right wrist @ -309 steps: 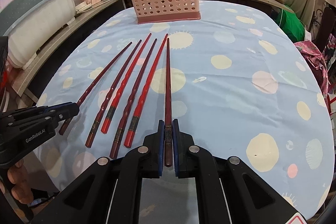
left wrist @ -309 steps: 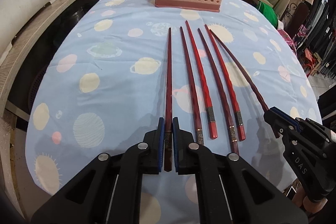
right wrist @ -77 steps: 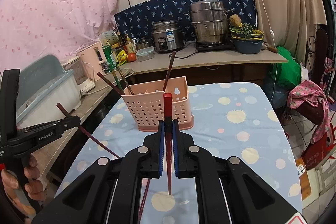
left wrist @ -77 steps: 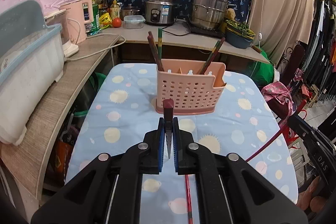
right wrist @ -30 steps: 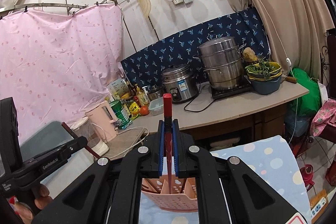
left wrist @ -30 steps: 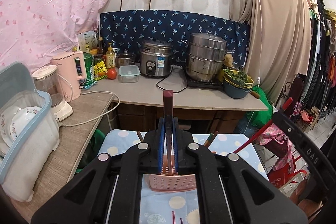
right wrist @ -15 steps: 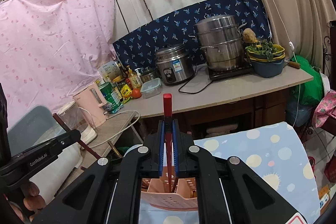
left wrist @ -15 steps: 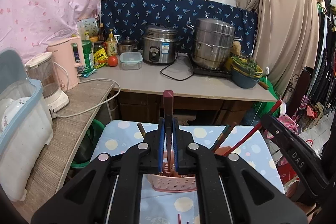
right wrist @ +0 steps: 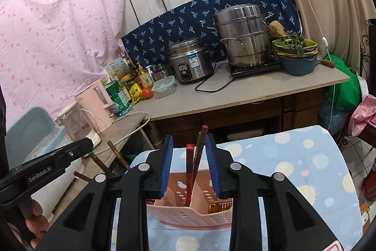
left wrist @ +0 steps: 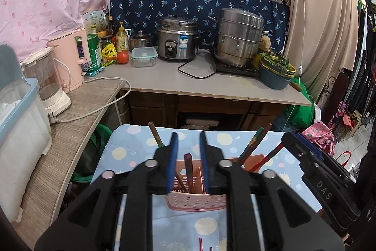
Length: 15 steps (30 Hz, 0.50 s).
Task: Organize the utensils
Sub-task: 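Lower the chopsticks into the pink basket and open both tools, then move both tools back to the last two chopsticks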
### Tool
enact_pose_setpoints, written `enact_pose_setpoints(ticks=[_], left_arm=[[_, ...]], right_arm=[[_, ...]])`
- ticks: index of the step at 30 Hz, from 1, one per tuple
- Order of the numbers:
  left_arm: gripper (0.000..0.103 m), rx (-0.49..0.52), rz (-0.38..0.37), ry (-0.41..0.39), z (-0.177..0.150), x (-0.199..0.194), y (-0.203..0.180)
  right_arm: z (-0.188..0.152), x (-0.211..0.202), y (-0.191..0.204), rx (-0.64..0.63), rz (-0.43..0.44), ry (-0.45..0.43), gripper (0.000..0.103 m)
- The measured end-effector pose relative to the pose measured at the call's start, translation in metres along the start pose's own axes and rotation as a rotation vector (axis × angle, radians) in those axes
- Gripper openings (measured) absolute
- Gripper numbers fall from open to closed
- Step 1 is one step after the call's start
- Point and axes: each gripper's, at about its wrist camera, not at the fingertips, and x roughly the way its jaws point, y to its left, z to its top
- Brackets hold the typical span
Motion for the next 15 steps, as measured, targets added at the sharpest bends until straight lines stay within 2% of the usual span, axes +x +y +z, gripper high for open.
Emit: enact_pose_setpoints(ticks=[2, 15], left_arm=[[0.033, 0.003, 0.009, -0.007, 0.0, -0.001, -0.001], [0.035, 0.021, 0.023, -0.032, -0.014, -0.03, -0.005]], right_arm=[[0.0, -0.004, 0.0, 0.001, 0.001, -0.003, 0.029], [-0.021, -0.039, 0.013, -0.037, 0.015, 0.005, 0.033]])
